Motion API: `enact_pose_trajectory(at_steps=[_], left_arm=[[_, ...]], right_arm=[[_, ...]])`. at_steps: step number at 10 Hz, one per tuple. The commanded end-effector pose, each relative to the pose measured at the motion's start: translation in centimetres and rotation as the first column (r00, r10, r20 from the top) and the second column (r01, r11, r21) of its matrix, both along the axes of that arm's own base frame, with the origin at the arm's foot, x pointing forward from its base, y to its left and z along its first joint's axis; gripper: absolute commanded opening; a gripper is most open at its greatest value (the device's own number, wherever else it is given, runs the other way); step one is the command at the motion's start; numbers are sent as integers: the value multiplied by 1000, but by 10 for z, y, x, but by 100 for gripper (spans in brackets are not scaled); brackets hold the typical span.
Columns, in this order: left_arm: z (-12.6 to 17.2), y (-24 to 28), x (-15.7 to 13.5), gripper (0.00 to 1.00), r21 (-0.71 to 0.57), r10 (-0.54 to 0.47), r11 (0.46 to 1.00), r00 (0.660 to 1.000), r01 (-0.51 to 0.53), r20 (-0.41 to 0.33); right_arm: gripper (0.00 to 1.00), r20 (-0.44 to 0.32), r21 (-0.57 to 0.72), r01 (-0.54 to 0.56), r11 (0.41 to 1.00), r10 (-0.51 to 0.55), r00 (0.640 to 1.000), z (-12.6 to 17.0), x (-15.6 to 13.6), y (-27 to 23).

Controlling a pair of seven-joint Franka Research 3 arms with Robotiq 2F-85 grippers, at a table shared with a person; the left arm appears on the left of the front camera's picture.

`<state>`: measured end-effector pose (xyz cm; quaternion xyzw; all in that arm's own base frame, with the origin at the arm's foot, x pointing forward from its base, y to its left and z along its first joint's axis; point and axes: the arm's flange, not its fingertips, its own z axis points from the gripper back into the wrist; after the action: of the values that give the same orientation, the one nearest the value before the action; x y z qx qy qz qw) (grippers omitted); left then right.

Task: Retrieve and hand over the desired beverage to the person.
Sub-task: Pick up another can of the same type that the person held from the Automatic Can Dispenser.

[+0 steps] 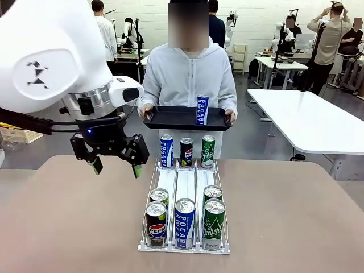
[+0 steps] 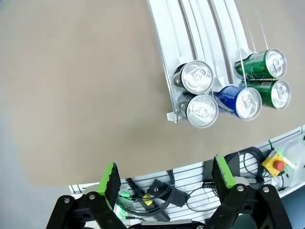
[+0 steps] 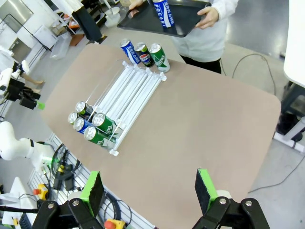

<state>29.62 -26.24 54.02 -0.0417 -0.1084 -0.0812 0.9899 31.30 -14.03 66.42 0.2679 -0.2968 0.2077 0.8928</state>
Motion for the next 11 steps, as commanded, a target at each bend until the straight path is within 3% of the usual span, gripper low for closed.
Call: enact_pose_trajectory(at_steps=[1, 8, 11], left_arm=[[5, 3, -9, 100, 13, -4, 1000, 1000, 4, 2], [5, 0, -6, 100, 3, -8, 1000, 1000, 8, 4], [-16, -21, -7, 100, -10, 25, 1000, 1000, -25, 1]], right_arm=[[100, 10, 20, -10, 1000, 10, 1000, -1, 1, 0], [100, 10, 20, -10, 1000, 10, 1000, -1, 1, 0], [100, 10, 20, -10, 1000, 10, 1000, -1, 1, 0]])
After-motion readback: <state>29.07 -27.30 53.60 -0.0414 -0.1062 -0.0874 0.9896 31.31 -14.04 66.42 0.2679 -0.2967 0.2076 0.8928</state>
